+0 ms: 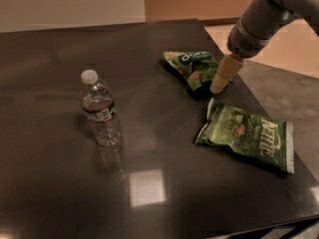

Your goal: Move green rice chip bag near water bottle

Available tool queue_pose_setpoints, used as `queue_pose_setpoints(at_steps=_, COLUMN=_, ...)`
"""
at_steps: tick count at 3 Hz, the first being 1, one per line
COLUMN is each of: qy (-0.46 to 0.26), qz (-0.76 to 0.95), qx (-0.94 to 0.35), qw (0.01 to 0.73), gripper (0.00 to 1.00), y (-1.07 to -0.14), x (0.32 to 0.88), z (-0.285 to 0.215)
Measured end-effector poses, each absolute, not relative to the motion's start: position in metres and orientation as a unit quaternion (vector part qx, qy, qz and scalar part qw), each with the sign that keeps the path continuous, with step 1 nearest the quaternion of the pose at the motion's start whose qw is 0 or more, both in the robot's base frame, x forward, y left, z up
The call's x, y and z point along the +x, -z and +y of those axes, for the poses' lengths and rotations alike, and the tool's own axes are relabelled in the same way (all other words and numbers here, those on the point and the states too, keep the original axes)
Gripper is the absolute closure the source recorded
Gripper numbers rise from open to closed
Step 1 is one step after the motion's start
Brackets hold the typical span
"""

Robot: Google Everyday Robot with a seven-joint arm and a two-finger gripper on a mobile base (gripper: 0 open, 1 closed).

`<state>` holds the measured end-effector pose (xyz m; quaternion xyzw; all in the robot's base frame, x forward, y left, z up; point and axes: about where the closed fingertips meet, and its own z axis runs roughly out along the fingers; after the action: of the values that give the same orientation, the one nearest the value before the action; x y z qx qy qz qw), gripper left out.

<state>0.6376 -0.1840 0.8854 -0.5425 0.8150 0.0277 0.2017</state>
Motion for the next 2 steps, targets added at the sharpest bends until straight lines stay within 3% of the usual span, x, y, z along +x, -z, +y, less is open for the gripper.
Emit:
queue_pose_setpoints(at_steps=1, qy=-0.025, qz=0.812, qx=-0.547, qw=0.199, gripper=0.00, y=-0.8714, x=0.6517, z=-0.1834)
queue_pose_setpoints(at_steps=2, qy=-0.021, qz=0.814, qx=-0.546, qw=0.198, gripper=0.17, y=-0.8615, x=0.6614, z=-0.1828)
